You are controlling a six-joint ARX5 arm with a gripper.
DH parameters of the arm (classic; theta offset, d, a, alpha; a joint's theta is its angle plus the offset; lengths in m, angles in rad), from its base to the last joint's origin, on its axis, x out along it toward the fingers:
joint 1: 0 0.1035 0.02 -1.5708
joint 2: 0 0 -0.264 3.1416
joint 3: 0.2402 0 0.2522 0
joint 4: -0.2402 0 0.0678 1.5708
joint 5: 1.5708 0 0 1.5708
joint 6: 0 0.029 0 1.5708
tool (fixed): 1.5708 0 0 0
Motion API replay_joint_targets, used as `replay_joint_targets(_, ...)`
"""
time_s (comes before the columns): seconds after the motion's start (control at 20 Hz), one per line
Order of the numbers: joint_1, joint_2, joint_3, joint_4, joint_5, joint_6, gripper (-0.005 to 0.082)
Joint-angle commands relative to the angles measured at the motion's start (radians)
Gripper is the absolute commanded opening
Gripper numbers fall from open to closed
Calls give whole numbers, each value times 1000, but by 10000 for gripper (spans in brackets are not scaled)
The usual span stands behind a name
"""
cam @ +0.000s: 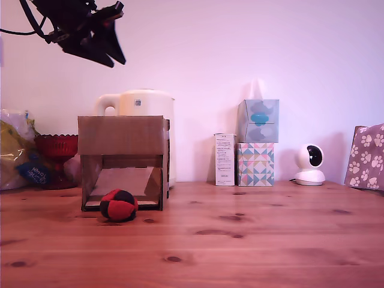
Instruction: Drop the footbag into the cardboard dice tower
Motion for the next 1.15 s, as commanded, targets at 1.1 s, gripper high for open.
replay_joint_targets(1.1,-22,-738,-1017,441,-52,-158,-24)
